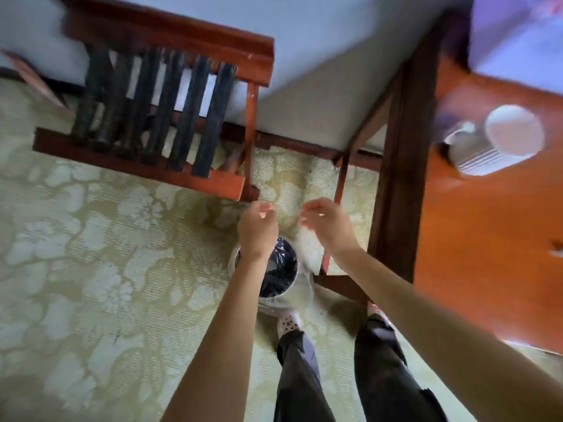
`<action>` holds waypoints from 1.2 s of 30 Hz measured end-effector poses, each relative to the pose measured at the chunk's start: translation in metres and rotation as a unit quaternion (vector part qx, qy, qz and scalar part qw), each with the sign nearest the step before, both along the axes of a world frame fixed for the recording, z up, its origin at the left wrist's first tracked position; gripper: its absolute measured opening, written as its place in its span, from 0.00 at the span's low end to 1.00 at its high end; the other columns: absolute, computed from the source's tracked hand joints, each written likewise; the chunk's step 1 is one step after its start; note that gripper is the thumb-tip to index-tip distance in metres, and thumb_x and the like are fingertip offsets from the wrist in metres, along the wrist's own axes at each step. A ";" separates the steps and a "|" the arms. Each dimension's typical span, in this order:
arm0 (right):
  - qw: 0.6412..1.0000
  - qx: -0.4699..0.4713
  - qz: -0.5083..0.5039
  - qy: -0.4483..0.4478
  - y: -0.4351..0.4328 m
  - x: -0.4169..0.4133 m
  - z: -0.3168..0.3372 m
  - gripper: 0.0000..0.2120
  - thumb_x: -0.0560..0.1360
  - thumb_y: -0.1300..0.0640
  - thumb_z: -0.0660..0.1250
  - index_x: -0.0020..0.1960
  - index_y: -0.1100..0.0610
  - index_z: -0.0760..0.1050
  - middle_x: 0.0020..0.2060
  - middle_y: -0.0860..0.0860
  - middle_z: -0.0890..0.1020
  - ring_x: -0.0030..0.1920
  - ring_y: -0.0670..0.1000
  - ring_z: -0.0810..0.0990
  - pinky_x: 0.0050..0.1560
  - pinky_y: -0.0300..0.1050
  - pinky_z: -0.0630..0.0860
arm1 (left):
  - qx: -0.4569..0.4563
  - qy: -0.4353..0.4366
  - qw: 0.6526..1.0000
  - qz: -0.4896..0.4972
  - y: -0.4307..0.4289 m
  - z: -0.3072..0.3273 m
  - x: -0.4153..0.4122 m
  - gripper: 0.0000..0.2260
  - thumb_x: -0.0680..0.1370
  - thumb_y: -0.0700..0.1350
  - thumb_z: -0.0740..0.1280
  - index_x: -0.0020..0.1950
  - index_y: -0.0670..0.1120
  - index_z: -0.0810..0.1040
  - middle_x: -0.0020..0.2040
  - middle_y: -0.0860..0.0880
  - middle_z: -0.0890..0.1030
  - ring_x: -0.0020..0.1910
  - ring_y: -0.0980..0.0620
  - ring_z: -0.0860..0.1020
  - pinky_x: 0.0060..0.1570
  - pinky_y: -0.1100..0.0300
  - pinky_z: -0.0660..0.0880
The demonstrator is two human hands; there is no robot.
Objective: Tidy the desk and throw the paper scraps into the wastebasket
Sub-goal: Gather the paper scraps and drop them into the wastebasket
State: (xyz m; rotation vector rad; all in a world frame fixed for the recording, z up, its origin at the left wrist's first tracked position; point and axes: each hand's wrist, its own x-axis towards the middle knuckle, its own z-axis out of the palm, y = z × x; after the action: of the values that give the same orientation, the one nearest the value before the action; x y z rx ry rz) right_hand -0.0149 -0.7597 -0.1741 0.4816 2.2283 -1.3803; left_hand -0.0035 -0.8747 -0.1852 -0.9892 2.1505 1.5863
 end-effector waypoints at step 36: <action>0.994 0.006 -0.095 -0.059 0.512 0.100 0.089 0.10 0.75 0.59 0.67 0.54 0.61 0.78 0.43 0.53 0.80 0.39 0.48 0.76 0.36 0.36 0.73 | -0.004 -0.052 0.984 -0.169 0.515 0.126 0.080 0.18 0.76 0.33 0.57 0.64 0.41 0.74 0.59 0.43 0.76 0.51 0.49 0.74 0.50 0.55 0.77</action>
State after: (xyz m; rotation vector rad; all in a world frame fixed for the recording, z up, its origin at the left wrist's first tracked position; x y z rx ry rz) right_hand 0.0855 -0.2474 -0.0855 0.7766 2.1412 -1.3922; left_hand 0.0766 -0.3592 -0.0595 -0.6475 2.1177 1.3355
